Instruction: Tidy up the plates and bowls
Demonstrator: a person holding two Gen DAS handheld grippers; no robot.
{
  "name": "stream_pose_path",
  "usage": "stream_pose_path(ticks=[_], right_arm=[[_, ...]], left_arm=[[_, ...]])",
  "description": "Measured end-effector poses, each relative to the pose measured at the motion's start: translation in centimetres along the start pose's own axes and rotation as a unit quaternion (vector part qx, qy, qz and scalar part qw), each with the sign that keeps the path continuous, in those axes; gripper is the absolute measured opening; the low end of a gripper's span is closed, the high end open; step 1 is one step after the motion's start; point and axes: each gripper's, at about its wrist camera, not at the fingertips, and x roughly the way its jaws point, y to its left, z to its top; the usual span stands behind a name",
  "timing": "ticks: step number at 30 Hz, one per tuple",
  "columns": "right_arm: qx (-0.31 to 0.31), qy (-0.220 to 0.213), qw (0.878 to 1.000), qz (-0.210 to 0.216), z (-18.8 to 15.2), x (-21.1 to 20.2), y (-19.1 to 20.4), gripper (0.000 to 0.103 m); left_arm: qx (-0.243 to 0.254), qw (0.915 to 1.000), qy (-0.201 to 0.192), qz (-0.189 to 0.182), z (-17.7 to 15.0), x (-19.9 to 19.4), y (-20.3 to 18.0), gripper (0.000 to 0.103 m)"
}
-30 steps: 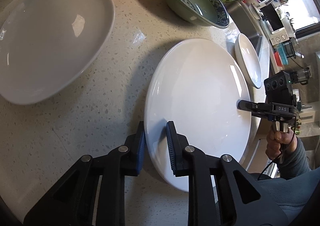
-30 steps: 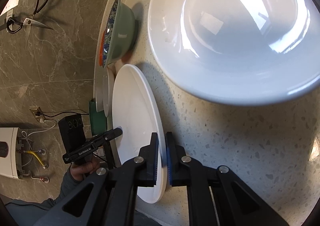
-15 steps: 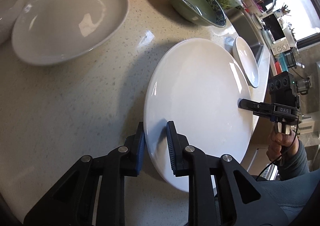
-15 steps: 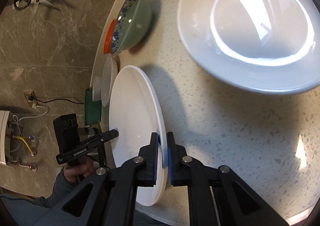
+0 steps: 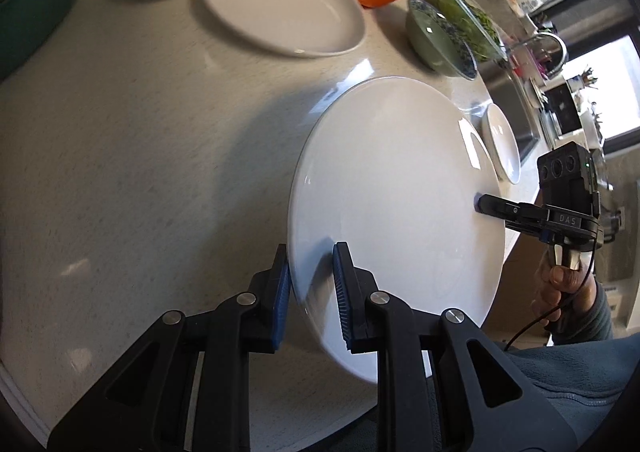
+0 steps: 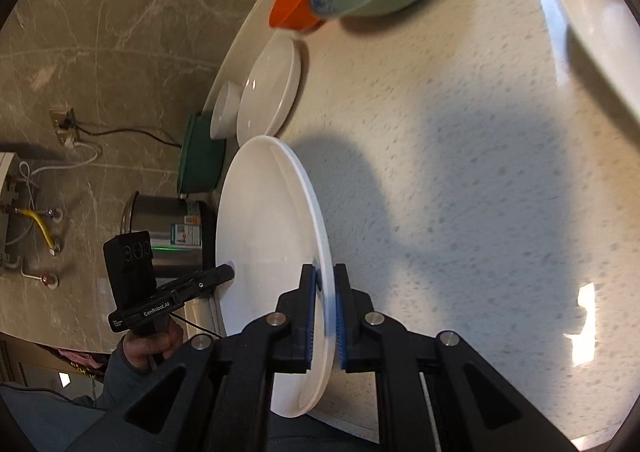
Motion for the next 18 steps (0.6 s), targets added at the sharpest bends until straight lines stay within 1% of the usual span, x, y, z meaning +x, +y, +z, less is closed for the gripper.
stream_pose_path(ticks=[5, 13, 15, 18], right_arm=[[-0.004, 0.014, 1.000, -0.020, -0.4, 1.7, 0.0, 0.012], [-0.006, 0.019, 0.999, -0.034, -0.5, 3.5, -0.4, 0.014], [-0.008, 0.020, 0.999, -0.038, -0.6, 3.7, -0.7, 0.015], [-0.006, 0.012, 1.000, -0.027, -0.9, 3.5, -1.0, 0.014]], left_arm=[[-0.003, 1.0000, 0.002, 0.009, -1.9, 0.6, 1.8, 0.019], [-0.004, 0.9999, 0.001, 0.015, -2.9, 1.9, 2.8, 0.019], [-0.001, 0.9998, -0.007, 0.017, -3.1, 2.0, 3.0, 0.020], [-0.002, 0.9997, -0.015, 0.018, -3.2, 2.2, 2.9, 0.020]])
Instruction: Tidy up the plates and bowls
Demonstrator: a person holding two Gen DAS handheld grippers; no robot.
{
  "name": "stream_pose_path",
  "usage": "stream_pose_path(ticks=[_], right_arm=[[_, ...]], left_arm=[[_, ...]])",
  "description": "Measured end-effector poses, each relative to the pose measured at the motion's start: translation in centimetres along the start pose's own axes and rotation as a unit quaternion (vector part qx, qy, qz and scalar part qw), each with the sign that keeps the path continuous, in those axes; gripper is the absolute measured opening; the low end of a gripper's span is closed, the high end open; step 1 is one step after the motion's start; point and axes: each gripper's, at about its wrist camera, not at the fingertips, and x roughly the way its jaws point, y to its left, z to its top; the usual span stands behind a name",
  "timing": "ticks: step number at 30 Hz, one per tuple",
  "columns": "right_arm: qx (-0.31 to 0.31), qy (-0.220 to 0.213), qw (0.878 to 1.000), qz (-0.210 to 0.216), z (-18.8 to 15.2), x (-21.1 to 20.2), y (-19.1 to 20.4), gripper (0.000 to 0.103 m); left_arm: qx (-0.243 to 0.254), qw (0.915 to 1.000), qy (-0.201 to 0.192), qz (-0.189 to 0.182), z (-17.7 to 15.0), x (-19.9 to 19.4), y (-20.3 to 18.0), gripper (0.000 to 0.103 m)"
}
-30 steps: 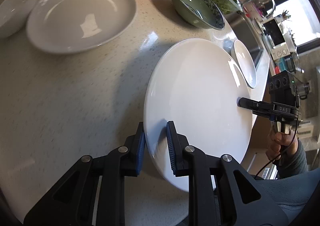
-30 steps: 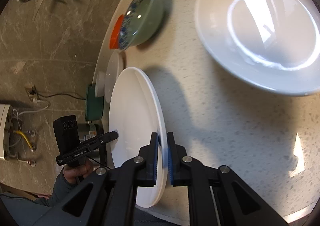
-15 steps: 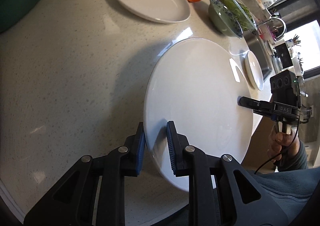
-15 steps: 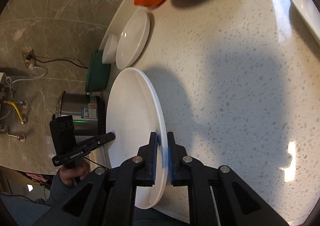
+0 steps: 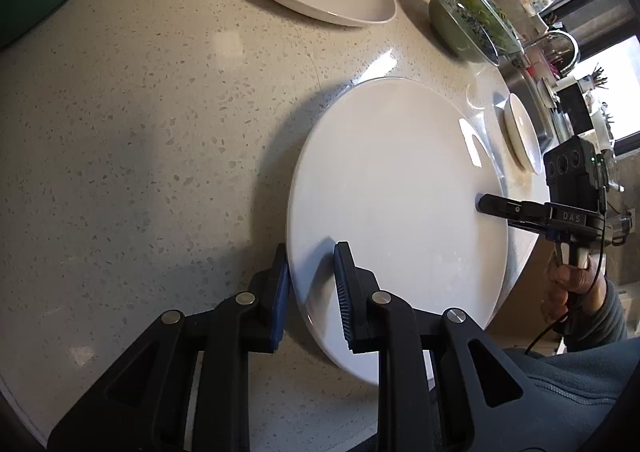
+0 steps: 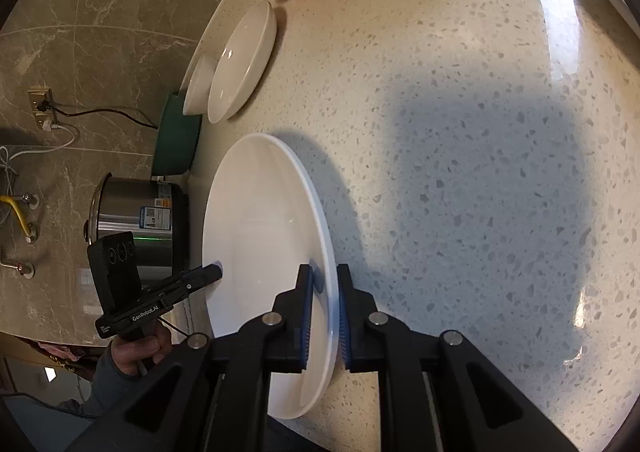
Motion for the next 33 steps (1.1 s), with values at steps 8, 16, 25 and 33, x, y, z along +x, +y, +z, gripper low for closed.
stream_pose_path(ticks=[8, 16, 25, 33], right_arm=[[-0.016, -0.025, 0.999, 0.013, -0.6, -0.6, -0.3, 0.023], [-0.016, -0.084, 0.996, 0.000, -1.8, -4.6, -0.4, 0.061], [-0.024, -0.162, 0.986, -0.005, -0.4, -10.1, 3.0, 0.085], [0.016, -0.137, 0.989, 0.054, -0.2, -7.5, 3.8, 0.085]], left_arm=[[-0.014, 0.9992, -0.037, 0.005, -0.3, -0.1, 0.1, 0.026], [-0.072, 0.9905, -0.117, -0.010, -0.7, -3.3, 1.8, 0.063], [-0.096, 0.9805, -0.168, -0.034, 1.2, -5.1, 1.6, 0.072], [-0.118, 0.9761, -0.172, -0.063, 1.7, -5.3, 2.1, 0.074]])
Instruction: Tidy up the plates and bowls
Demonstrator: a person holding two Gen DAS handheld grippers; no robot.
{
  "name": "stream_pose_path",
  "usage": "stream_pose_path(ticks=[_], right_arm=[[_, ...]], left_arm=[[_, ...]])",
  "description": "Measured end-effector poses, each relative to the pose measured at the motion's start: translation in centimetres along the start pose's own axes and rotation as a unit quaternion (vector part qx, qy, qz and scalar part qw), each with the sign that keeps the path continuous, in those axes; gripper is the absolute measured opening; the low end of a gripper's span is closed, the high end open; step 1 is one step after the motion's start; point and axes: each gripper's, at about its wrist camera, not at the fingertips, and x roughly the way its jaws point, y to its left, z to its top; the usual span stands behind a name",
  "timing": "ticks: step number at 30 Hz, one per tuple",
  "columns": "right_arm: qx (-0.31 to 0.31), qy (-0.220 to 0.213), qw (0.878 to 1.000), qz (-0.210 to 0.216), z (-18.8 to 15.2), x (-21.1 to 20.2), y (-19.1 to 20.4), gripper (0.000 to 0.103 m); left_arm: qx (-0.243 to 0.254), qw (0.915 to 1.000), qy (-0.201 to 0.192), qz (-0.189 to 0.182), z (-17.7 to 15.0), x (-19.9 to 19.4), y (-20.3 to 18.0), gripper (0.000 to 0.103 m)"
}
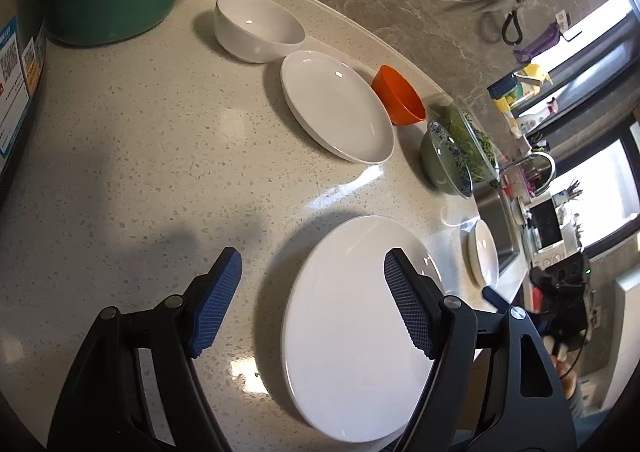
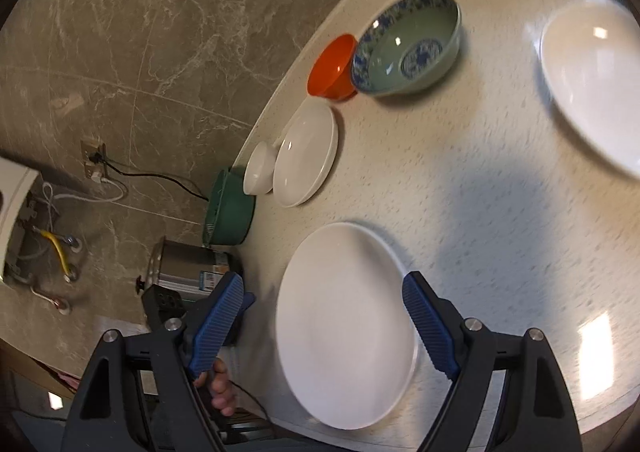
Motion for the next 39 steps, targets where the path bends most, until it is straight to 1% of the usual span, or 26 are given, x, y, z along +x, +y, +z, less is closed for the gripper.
stream_pose_path(ticks=[3, 4, 6, 8, 9, 10, 12, 14, 17, 19, 21, 22, 23, 24, 25, 26, 27, 29, 33, 36, 39], right_arm=[[0.008, 0.011, 1.000, -0.001, 0.3, 1.0, 0.0, 0.085], [0.004, 0.013, 1.000, -0.002, 0.6, 1.3, 0.2, 0.086], [0.004, 0.014, 1.000, 0.001, 1.3, 1.6, 0.4, 0.086], [0.009, 0.017, 1.000, 0.009, 2.3, 2.3, 0.7, 0.087], [0.011, 0.020, 1.000, 0.013, 2.9, 2.6, 0.7, 0.087], [0.013, 0.026, 1.000, 0.013, 3.6, 3.2, 0.9, 0.088], [0.009, 0.037, 0.999, 0.009, 5.0, 4.2, 1.4, 0.088], [-0.004, 0.044, 0.999, 0.007, 6.8, 5.4, 2.2, 0.088], [-0.024, 0.055, 0.998, 0.004, 9.6, 7.3, 3.4, 0.088], [-0.032, 0.062, 0.998, -0.006, 11.6, 8.7, 4.0, 0.088], [-0.038, 0.072, 0.996, -0.025, 13.4, 10.3, 4.3, 0.088], [-0.035, 0.077, 0.996, -0.042, 14.5, 11.2, 4.2, 0.088], [-0.034, 0.083, 0.995, -0.054, 15.1, 12.0, 4.2, 0.088], [-0.035, 0.089, 0.993, -0.064, 15.8, 12.8, 4.2, 0.088], [-0.038, 0.092, 0.992, -0.074, 16.5, 13.5, 4.2, 0.088], [-0.042, 0.096, 0.991, -0.082, 16.9, 14.1, 4.2, 0.085], [-0.042, 0.102, 0.990, -0.083, 17.3, 14.8, 4.1, 0.085], [-0.043, 0.113, 0.989, -0.088, 17.9, 15.8, 4.2, 0.085], [-0.055, 0.131, 0.985, -0.097, 18.1, 17.3, 4.7, 0.086], [-0.062, 0.140, 0.981, -0.116, 18.4, 18.6, 4.7, 0.085], [-0.071, 0.140, 0.978, -0.136, 18.7, 19.6, 5.2, 0.085]], left_arm=[[-0.034, 0.9993, -0.011, 0.004, 0.4, -0.2, 0.7, 0.075], [-0.040, 0.9990, -0.017, 0.011, 0.5, -0.4, 0.8, 0.078], [-0.046, 0.9985, -0.024, 0.017, 1.0, -0.5, 1.0, 0.081], [-0.053, 0.9982, -0.028, 0.009, 1.6, -0.7, 1.0, 0.082], [-0.059, 0.9978, -0.030, 0.005, 1.8, -0.8, 1.1, 0.084], [-0.066, 0.9974, -0.029, 0.000, 2.2, -0.8, 1.2, 0.089], [-0.068, 0.9972, -0.028, -0.015, 3.3, -0.5, 1.3, 0.089], [-0.058, 0.9976, -0.029, -0.020, 4.6, -0.2, 0.9, 0.089], [-0.022, 0.9989, -0.029, -0.030, 7.1, 0.6, -0.5, 0.089], [-0.009, 0.9994, -0.021, -0.027, 8.8, 1.5, -1.2, 0.089], [0.000, 0.9998, 0.016, -0.012, 10.8, 3.3, -1.5, 0.089], [0.006, 0.9993, 0.036, 0.000, 11.7, 4.3, -1.5, 0.089], [0.014, 0.9988, 0.044, 0.014, 12.6, 5.1, -1.5, 0.089], [0.019, 0.9985, 0.042, 0.028, 13.4, 5.7, -1.3, 0.089], [0.023, 0.9983, 0.041, 0.034, 13.8, 6.0, -1.1, 0.089], [0.027, 0.9978, 0.044, 0.041, 14.5, 6.5, -0.8, 0.089], [0.026, 0.9975, 0.048, 0.044, 15.0, 6.9, -0.5, 0.089], [0.028, 0.9974, 0.055, 0.036, 16.2, 7.7, 0.1, 0.089], [0.037, 0.9961, 0.071, 0.037, 16.8, 9.5, 0.5, 0.089], [0.044, 0.9953, 0.074, 0.043, 17.1, 10.4, 0.5, 0.089], [0.048, 0.9950, 0.077, 0.042, 17.6, 11.3, 0.5, 0.089]])
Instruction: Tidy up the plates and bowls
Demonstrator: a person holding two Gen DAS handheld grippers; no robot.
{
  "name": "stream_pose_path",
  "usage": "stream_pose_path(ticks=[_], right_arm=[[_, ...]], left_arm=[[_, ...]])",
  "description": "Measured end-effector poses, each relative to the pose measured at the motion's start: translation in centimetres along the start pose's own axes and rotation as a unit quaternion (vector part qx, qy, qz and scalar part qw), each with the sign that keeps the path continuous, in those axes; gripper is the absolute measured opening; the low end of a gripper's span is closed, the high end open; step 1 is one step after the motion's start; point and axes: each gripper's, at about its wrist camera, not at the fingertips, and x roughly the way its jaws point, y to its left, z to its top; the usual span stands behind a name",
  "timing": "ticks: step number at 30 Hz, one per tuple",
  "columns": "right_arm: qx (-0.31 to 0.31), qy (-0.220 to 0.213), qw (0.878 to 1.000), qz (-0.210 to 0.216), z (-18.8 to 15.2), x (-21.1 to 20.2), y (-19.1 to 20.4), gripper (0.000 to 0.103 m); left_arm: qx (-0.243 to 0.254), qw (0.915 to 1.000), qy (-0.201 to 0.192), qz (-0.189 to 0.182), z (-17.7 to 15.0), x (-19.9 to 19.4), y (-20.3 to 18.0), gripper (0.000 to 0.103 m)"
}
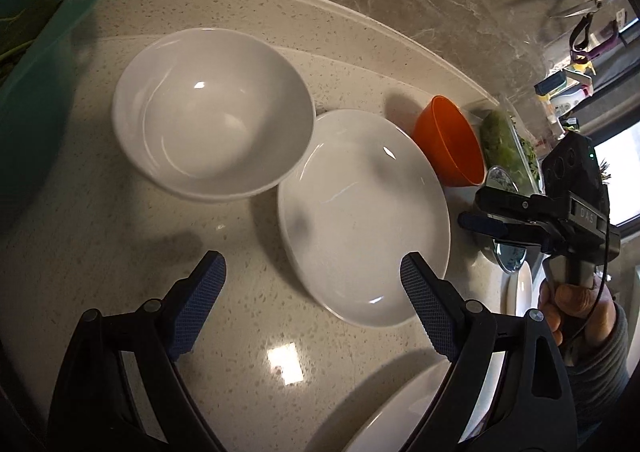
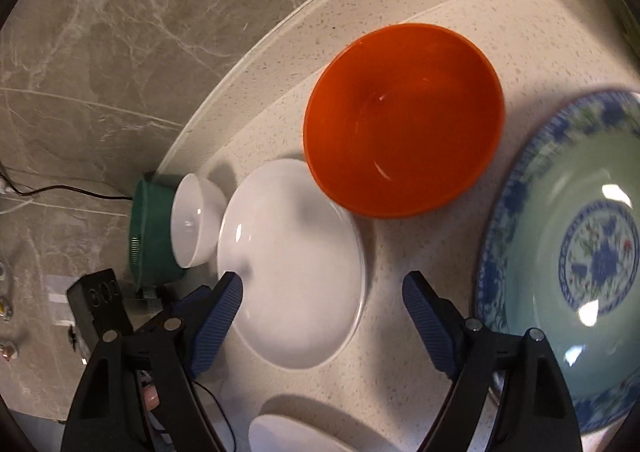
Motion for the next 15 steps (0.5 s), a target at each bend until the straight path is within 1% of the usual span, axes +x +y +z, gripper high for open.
stream_pose_path(ticks=[4, 8, 11, 12, 15], right_arm=[[-0.022, 0.007, 0.999, -0.043, 0.4, 1.1, 1.1, 0.083], [-0.046, 0.009, 0.997, -0.053, 0.5, 1.4, 2.4, 0.083], [-0.052, 0.010, 0.997, -0.059, 0.8, 1.3, 2.7, 0.083], [-0.051, 0.012, 0.997, -0.058, 0.9, 1.4, 2.7, 0.083], [-0.055, 0.022, 0.996, -0.066, 1.0, 1.5, 2.9, 0.083]], left_arm=[[0.005, 0.9999, 0.010, 0.012, 0.6, 1.2, -0.2, 0.088], [0.011, 0.9997, 0.008, 0.020, 0.9, 1.6, -0.7, 0.087], [0.013, 0.9997, 0.007, 0.020, 1.1, 1.9, -0.9, 0.085], [0.014, 0.9997, 0.008, 0.019, 0.9, 1.8, -1.0, 0.081], [0.013, 0.9997, 0.013, 0.016, 1.0, 2.5, -1.0, 0.075]])
